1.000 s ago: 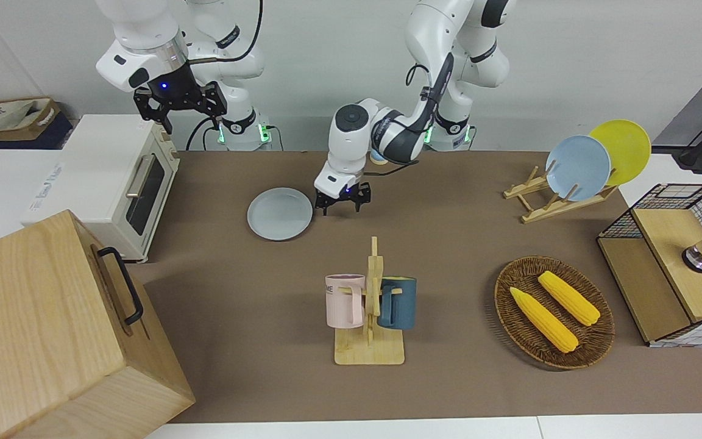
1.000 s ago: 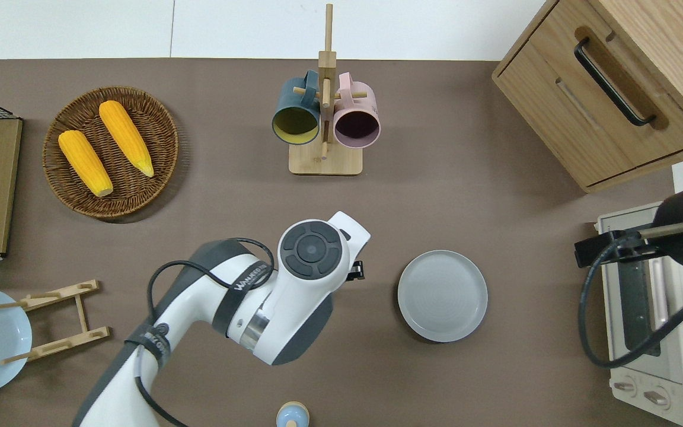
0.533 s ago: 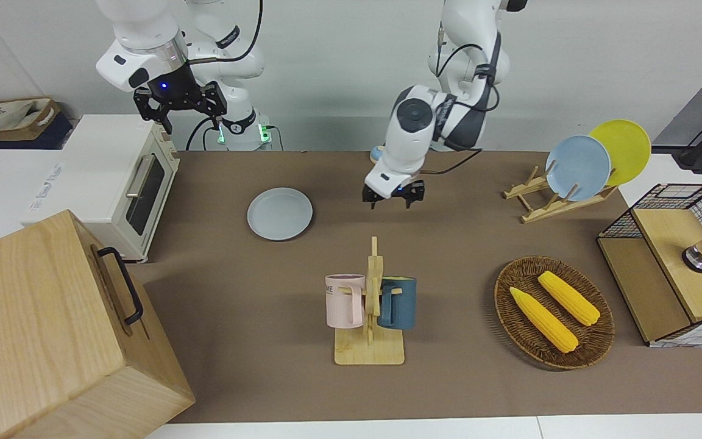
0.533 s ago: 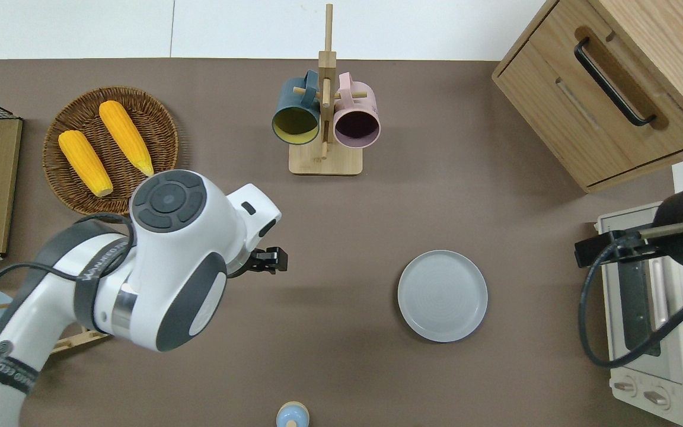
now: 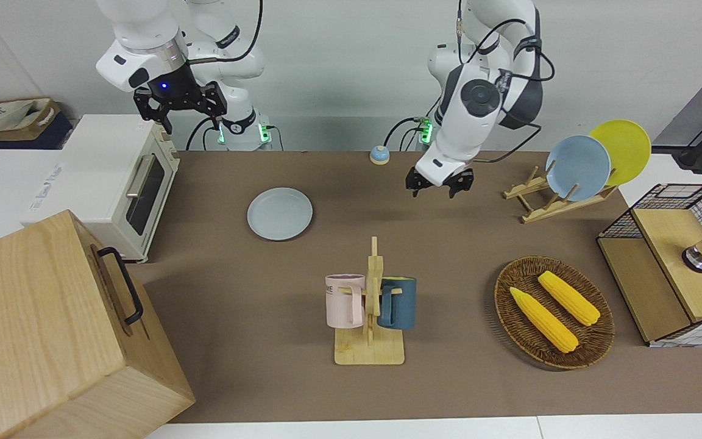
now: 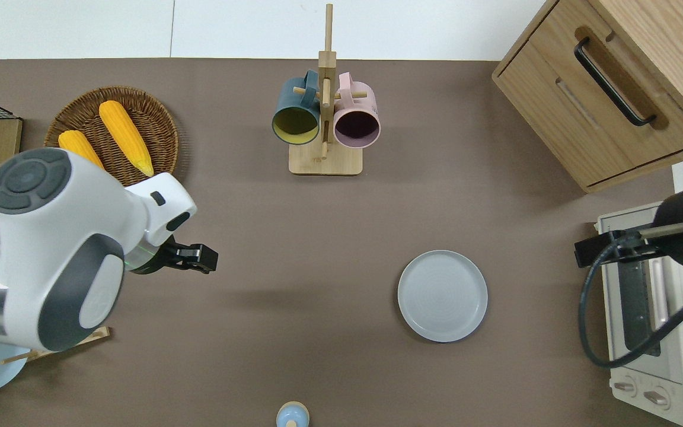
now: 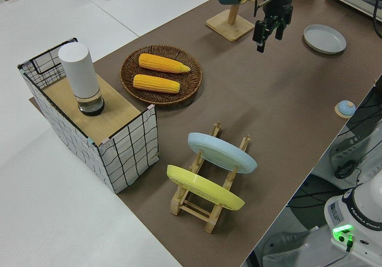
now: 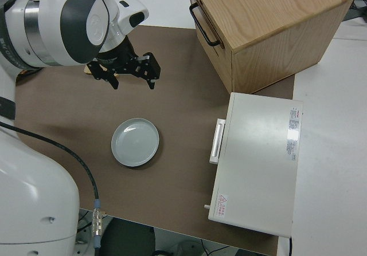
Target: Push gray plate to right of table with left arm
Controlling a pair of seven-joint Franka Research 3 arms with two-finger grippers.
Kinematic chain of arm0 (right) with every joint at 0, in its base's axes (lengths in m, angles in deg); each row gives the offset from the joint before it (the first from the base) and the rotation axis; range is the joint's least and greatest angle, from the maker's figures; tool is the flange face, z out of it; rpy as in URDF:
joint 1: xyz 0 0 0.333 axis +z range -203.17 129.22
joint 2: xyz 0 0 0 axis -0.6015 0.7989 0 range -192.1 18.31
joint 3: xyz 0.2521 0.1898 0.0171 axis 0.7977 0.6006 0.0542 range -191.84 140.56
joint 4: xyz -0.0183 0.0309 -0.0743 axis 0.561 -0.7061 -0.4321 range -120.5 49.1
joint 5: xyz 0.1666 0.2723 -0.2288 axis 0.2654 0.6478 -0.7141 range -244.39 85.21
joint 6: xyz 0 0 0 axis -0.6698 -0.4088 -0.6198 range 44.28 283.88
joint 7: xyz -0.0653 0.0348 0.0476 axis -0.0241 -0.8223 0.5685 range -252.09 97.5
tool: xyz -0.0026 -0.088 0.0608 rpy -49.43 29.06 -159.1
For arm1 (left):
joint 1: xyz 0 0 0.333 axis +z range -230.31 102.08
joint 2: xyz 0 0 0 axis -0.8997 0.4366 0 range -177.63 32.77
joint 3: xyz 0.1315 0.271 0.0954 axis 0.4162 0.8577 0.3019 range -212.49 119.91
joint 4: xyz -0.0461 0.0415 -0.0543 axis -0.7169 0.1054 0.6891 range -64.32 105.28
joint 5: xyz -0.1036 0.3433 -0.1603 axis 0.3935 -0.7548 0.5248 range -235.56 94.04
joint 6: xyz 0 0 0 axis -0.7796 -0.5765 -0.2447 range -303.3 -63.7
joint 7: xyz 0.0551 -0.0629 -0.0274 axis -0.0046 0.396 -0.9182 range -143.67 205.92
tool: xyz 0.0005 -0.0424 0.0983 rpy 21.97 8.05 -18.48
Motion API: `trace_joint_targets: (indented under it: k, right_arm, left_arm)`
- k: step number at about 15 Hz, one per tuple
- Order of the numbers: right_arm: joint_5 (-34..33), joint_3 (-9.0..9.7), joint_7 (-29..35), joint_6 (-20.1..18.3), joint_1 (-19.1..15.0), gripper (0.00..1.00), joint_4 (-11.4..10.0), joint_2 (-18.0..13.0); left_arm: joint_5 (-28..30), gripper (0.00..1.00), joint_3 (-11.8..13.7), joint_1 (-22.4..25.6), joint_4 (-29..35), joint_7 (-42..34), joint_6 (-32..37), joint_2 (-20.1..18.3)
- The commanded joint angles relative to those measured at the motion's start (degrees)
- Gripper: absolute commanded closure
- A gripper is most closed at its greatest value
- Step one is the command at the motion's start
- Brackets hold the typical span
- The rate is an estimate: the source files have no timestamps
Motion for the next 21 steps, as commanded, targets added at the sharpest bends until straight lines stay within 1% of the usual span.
trace_joint_targets:
  k: [1, 3, 5, 7, 11, 12, 14, 15, 17, 19, 21]
  right_arm:
    - [0.2, 0.92, 0.7, -0.9, -1.1, 0.017, 0.5, -0.1]
    - [0.2, 0.92, 0.7, -0.9, -1.2, 0.017, 0.5, -0.1]
    - [0.2, 0.92, 0.7, -0.9, -1.2, 0.017, 0.5, -0.1]
    - [0.2, 0.92, 0.7, -0.9, -1.1, 0.017, 0.5, -0.1]
    - [0.2, 0.92, 0.7, -0.9, -1.2, 0.017, 0.5, -0.1]
    - [0.2, 0.92, 0.7, -0.9, -1.1, 0.017, 0.5, -0.1]
    - [0.2, 0.92, 0.7, -0.9, -1.1, 0.017, 0.5, -0.1]
    - [0.2, 0.92, 0.7, -0.9, -1.2, 0.017, 0.5, -0.1]
    - [0.2, 0.92, 0.7, -0.9, -1.2, 0.017, 0.5, -0.1]
    - [0.2, 0.92, 0.7, -0.9, -1.1, 0.017, 0.5, -0.1]
    - [0.2, 0.92, 0.7, -0.9, -1.2, 0.017, 0.5, -0.1]
  left_arm:
    - [0.3, 0.01, 2.8, 3.2, -1.9, -7.0, 4.0, -1.8]
    - [0.2, 0.01, 5.0, 3.4, -4.0, -9.2, 6.4, -2.1]
    - [-0.1, 0.01, 6.1, 3.4, -7.4, -10.5, 9.2, -2.1]
    - [-1.6, 0.01, 6.4, 3.5, -9.9, -10.8, 11.3, -2.1]
    - [-3.4, 0.01, 6.4, 3.5, -13.1, -10.7, 14.3, -2.1]
    - [-3.4, 0.01, 6.8, 3.6, -13.5, -10.7, 15.0, -2.1]
    - [-3.5, 0.01, 8.8, 3.7, -14.2, -10.8, 15.9, -2.1]
    - [-3.6, 0.01, 9.4, 3.7, -14.5, -10.8, 16.3, -2.1]
    - [-5.6, 0.01, 10.9, 3.8, -15.7, -11.2, 17.0, -2.2]
    - [-6.2, 0.01, 12.4, 3.7, -15.7, -14.3, 16.9, -3.0]
    - [-6.2, 0.01, 13.0, 3.7, -15.7, -15.5, 16.7, -3.4]
